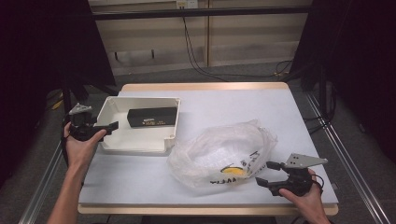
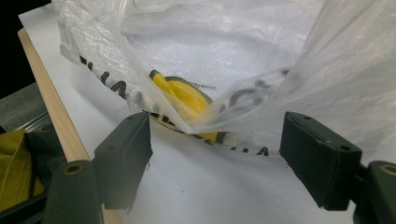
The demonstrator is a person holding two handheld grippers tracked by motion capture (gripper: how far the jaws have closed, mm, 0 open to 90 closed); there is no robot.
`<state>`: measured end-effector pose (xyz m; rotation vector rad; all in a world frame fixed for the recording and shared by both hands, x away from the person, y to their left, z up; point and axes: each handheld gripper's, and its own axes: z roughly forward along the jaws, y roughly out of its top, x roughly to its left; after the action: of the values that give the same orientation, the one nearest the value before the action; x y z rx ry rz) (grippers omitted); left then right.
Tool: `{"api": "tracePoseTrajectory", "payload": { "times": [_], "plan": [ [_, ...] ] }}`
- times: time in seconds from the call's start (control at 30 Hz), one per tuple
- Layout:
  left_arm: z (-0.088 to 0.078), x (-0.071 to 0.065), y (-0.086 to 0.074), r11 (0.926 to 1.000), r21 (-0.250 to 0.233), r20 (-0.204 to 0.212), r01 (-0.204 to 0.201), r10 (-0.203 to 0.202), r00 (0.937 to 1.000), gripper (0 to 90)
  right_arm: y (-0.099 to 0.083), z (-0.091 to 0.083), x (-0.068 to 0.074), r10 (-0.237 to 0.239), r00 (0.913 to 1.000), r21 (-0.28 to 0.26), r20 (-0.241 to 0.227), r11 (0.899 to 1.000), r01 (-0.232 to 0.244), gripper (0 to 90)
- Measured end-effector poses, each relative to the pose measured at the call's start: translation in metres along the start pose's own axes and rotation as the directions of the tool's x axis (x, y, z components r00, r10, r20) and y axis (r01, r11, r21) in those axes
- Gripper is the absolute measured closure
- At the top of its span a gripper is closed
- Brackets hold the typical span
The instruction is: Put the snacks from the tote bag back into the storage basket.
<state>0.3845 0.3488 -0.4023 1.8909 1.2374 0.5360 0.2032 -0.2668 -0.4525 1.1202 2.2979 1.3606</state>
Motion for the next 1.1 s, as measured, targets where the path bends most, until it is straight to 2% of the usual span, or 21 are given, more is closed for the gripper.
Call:
{"api": "tracePoseTrajectory", "payload": {
  "times": [0.07, 0.2, 0.33, 0.47, 0.53, 0.6, 0.63, 0.7, 0.8, 0.87, 1.03, 1.1],
  "plan": [
    [-0.006, 0.004, -0.006, 1.0, 0.005, -0.014, 0.002, -0.002, 0.9999, 4.8, 0.0, 0.0, -0.001, 0.002, 1.0, 0.001, 0.003, 1.0, -0.002, 24.1],
    [-0.02, 0.01, -0.018, 1.0, -0.005, -0.014, -0.008, 0.008, 0.9999, 3.8, 0.0, -0.001, -0.001, 0.0, 1.0, 0.0, 0.006, 1.0, 0.0, 24.1],
    [-0.035, 0.01, -0.029, 0.9998, -0.011, -0.023, -0.014, 0.013, 0.9997, 3.7, -0.001, -0.001, -0.002, 0.003, 0.9999, -0.001, 0.011, 1.0, -0.003, 24.1],
    [-0.048, 0.007, -0.039, 0.9992, -0.02, 0.014, -0.034, 0.034, 0.9993, 3.5, 0.0, -0.001, -0.002, 0.004, 0.9999, -0.002, 0.014, 1.0, -0.004, 24.1],
    [-0.054, 0.001, -0.044, 0.9981, -0.012, -0.007, -0.06, 0.06, 0.9982, 3.5, 0.0, -0.002, -0.002, 0.003, 0.9999, 0.0, 0.014, 1.0, -0.003, 24.1],
    [-0.061, -0.005, -0.051, 0.9984, -0.033, 0.025, -0.047, 0.048, 0.9985, 3.5, 0.0, -0.002, -0.001, 0.002, 0.9999, -0.002, 0.017, 1.0, -0.002, 24.1],
    [-0.064, -0.009, -0.054, 0.998, -0.032, 0.023, -0.055, 0.056, 0.9982, 3.5, 0.0, -0.003, -0.001, 0.003, 0.9998, -0.005, 0.02, 1.0, -0.003, 24.1],
    [-0.07, -0.018, -0.06, 0.9973, -0.022, -0.009, -0.07, 0.07, 0.9975, 3.5, -0.001, -0.004, -0.001, 0.006, 0.9997, -0.007, 0.025, 1.0, -0.006, 24.1],
    [-0.077, -0.029, -0.07, 0.999, -0.025, 0.007, -0.038, 0.038, 0.9992, 3.5, -0.001, -0.005, -0.002, 0.005, 0.9996, -0.008, 0.028, 1.0, -0.005, 24.1],
    [-0.081, -0.037, -0.076, 0.9991, -0.024, -0.016, -0.035, 0.035, 0.9993, 3.6, -0.001, -0.005, -0.001, 0.005, 0.9996, -0.009, 0.028, 1.0, -0.005, 24.1],
    [-0.086, -0.059, -0.089, 0.9994, -0.032, -0.02, -0.012, 0.011, 0.9997, 3.6, -0.002, -0.006, -0.001, 0.007, 0.9995, -0.01, 0.031, 1.0, -0.007, 24.1],
    [-0.086, -0.07, -0.093, 0.9994, -0.007, -0.046, -0.033, 0.033, 0.9984, 3.5, -0.002, -0.007, -0.002, 0.006, 0.9994, -0.013, 0.034, 1.0, -0.006, 24.1]
  ]
}}
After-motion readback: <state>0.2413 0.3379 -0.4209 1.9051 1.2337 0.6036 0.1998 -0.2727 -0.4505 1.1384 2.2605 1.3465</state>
